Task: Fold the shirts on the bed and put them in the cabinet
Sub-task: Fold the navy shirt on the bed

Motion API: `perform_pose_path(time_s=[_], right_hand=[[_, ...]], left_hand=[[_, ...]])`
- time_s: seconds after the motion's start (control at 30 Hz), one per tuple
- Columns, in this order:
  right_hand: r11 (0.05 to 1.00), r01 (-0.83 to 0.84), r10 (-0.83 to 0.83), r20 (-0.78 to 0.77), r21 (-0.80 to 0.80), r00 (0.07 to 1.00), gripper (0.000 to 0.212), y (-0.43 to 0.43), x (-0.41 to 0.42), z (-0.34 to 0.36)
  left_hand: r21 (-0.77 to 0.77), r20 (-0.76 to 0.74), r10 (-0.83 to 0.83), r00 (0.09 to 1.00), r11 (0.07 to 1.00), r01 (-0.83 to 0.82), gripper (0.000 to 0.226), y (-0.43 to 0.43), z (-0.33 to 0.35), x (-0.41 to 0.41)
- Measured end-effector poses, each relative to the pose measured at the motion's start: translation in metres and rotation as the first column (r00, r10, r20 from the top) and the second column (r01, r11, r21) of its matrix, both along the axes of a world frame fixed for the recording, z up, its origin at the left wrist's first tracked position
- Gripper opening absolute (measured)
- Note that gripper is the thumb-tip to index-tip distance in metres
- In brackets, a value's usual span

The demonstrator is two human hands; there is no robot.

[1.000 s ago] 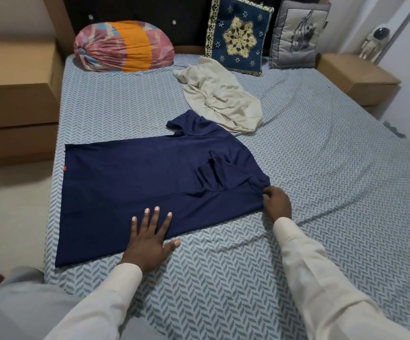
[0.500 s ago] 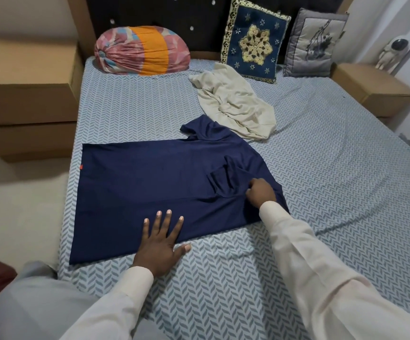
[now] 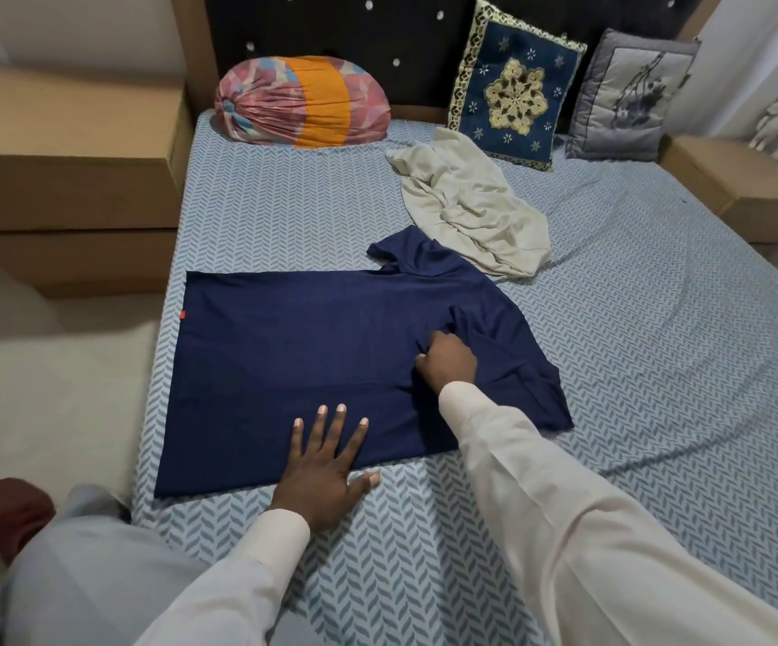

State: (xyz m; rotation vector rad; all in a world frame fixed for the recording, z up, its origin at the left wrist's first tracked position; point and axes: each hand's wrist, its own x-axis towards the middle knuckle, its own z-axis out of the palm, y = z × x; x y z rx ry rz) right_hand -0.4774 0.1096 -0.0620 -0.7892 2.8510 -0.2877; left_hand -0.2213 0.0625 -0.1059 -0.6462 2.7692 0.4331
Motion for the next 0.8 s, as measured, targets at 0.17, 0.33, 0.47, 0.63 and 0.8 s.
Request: perform_pose_path(time_s=[0.17,0.33,0.47,0.63,0.8], right_hand=[[0.992,0.008,-0.008,-0.001,-0.125,1.0,0.017,0.005,0.008,-0.004],[0.923,-0.194,0.235,0.09,-0.332,0.968,0.02,0.03,0.019,-0.016],[0.886,-0.002,0.027,0.049,-0.463,0.998,0.026,0.043,0.003,-0.022],[1.0,-0.003,0.003,0.076,-0.004,0.997,0.048,0.048,-0.028,-0.019],[0.988,-0.052,0.029,0.156,0.143,0.987,0.057,0.045,-0.039,-0.003]], left_hand=[[-0.034,-0.059,0.001,0.998,0.999,-0.003,0.084,0.002,0.0,0.0],[-0.021,-0.052,-0.005,0.999,1.0,0.004,0.089,0.001,-0.001,0.0],[-0.015,-0.042,-0.013,0.999,1.0,0.012,0.088,0.002,-0.001,0.001],[-0.015,-0.047,-0.012,0.999,1.0,0.011,0.088,0.001,-0.002,0.001],[-0.015,-0.045,-0.007,0.999,1.0,0.007,0.086,0.002,0.0,0.0]])
